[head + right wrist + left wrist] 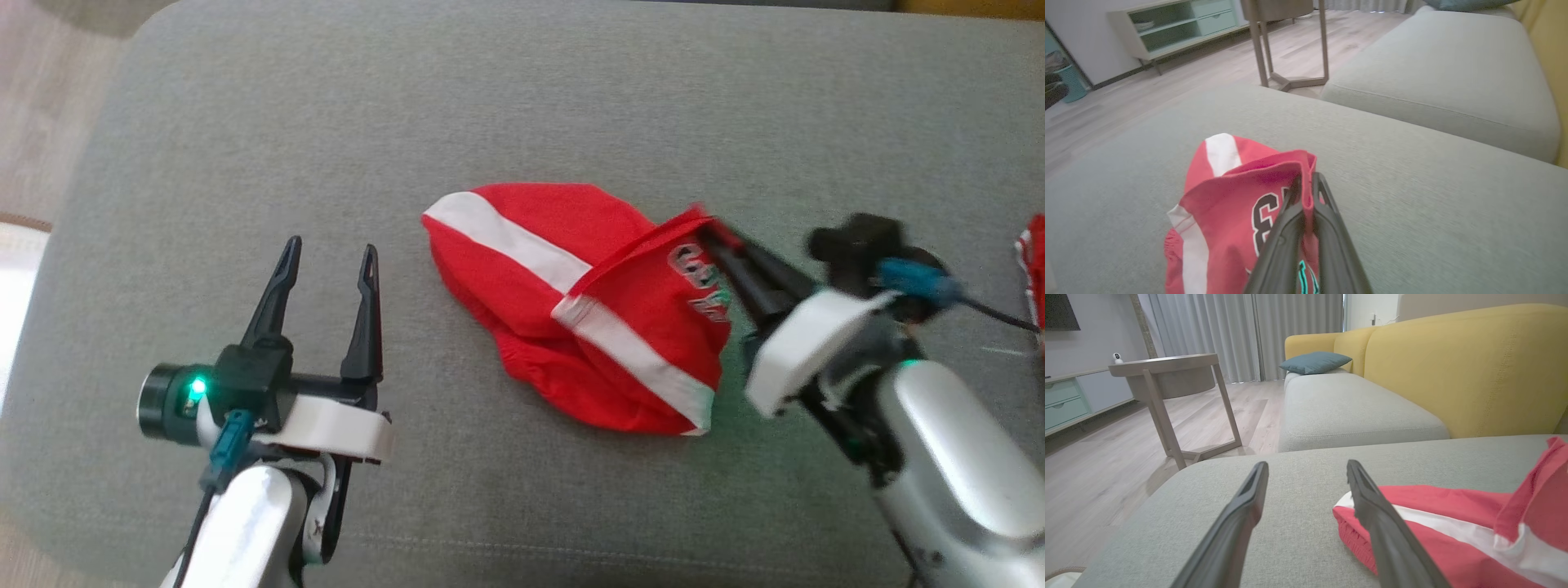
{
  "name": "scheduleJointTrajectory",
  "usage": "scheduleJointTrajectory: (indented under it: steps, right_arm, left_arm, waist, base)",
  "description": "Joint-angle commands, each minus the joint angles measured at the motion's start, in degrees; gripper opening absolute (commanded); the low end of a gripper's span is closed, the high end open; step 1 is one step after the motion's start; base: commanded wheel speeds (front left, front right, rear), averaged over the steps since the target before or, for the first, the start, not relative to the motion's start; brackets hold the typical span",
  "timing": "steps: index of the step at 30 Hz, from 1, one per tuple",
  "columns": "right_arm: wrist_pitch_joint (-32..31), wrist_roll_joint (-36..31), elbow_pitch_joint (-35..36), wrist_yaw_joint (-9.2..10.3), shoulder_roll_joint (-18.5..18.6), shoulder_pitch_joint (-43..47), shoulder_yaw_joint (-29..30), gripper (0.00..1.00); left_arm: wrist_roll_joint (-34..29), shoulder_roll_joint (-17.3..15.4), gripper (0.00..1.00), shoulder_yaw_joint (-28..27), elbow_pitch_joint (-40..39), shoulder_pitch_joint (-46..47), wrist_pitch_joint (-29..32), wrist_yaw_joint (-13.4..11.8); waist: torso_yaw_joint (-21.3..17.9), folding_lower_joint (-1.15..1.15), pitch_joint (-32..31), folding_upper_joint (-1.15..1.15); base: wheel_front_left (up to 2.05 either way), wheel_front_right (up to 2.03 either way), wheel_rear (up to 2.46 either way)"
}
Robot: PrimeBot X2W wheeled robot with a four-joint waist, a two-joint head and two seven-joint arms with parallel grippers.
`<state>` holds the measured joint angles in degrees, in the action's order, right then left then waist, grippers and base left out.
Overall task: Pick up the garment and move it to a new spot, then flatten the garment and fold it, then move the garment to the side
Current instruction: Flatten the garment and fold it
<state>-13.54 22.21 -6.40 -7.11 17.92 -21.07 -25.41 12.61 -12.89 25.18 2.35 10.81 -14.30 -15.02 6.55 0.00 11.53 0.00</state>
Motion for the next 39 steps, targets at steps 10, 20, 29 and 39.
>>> scheduleJointTrajectory:
  steps: [10,20,29,39]
  right_arm:
    - [0.5,-1.6,-3.1,-0.37,-1.3,10.1,19.9,0.0]
    - [4.4,-3.8,-9.4,-0.37,-4.7,11.5,28.7,1.0]
    - [14.2,-7.8,-0.6,-0.37,-7.4,13.1,32.8,1.0]
    - [13.7,-12.7,13.5,-0.37,-9.9,19.9,26.9,1.0]
  left_arm:
    - [-1.6,-0.1,1.0,-3.2,-1.3,1.9,-0.7,1.4]
    - [-2.2,0.0,1.0,-3.8,-0.7,1.7,-0.7,2.0]
    - [-2.2,-0.2,1.0,-4.5,0.1,0.1,-0.7,2.1]
    - [-1.3,-0.7,1.0,-5.8,0.5,-3.3,-0.7,1.0]
  waist:
    - [-3.0,0.0,0.4,0.0]
    - [-5.1,0.0,0.3,0.0]
    - [-6.9,0.0,-1.8,0.0]
    - [-7.9,0.0,-5.4,0.0]
  base:
    - [0.0,0.0,0.0]
    - [0.0,0.0,0.0]
    - [0.0,0.0,0.0]
    - [0.0,0.0,0.0]
